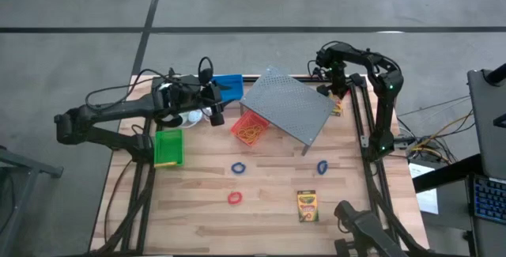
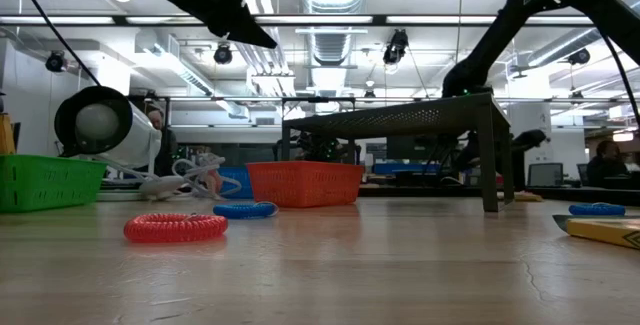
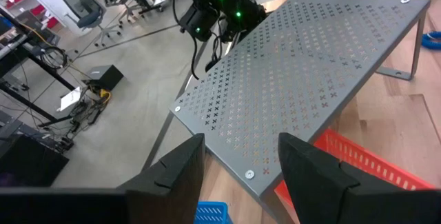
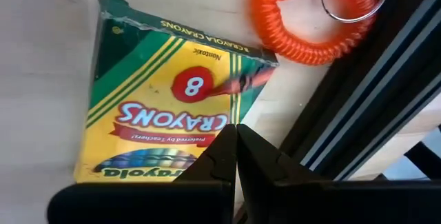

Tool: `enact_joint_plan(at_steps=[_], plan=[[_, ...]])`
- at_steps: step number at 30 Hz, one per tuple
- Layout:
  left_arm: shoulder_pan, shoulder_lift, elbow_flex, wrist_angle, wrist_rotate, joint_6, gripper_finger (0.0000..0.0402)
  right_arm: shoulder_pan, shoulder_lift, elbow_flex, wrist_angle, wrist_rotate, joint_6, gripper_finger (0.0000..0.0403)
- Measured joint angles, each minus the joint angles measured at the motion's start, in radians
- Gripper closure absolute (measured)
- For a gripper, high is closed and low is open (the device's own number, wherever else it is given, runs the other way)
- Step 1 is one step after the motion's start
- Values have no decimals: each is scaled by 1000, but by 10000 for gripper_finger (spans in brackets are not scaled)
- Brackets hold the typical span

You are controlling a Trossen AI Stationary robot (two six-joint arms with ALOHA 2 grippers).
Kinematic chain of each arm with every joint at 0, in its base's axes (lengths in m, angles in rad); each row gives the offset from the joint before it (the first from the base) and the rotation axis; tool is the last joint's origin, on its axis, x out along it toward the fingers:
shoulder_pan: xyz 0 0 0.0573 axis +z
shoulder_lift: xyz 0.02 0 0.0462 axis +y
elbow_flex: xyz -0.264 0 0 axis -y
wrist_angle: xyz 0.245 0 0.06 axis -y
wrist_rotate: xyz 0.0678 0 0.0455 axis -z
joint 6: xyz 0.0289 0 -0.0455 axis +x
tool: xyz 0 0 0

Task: Pick & Place Office Desk Supplies
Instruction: Put the crayon box into the green bin

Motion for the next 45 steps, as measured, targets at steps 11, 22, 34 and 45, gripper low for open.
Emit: enact_joint_plan(at_steps=[11,22,34,45], plan=[[0,0,0,0,0,1,213,4,-116,-3,48,-219,5,394],[0,0,0,-1,0,4,213,5,-153,-163,120,-266,37,394],[-1,0,0,-4,0,3,213,35,-158,-182,197,-285,75,395],[0,0,0,-20,0,3,213,43,-161,-188,281,-240,80,395]])
